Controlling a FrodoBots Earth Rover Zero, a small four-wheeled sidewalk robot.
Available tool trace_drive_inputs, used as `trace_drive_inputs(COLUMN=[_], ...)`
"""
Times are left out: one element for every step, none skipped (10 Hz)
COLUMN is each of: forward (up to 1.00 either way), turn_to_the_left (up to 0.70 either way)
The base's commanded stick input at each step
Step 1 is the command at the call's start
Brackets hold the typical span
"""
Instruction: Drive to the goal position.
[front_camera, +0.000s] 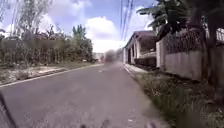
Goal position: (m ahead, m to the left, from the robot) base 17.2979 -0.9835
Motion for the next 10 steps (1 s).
trace_drive_inputs(forward=[0.70,0.70,0.70,0.70,0.70,0.70,0.70,0.70,0.70,0.70], turn_to_the_left=[0.00,0.00,0.00,0.00,0.00,0.00,-0.02,-0.10,-0.07,0.00])
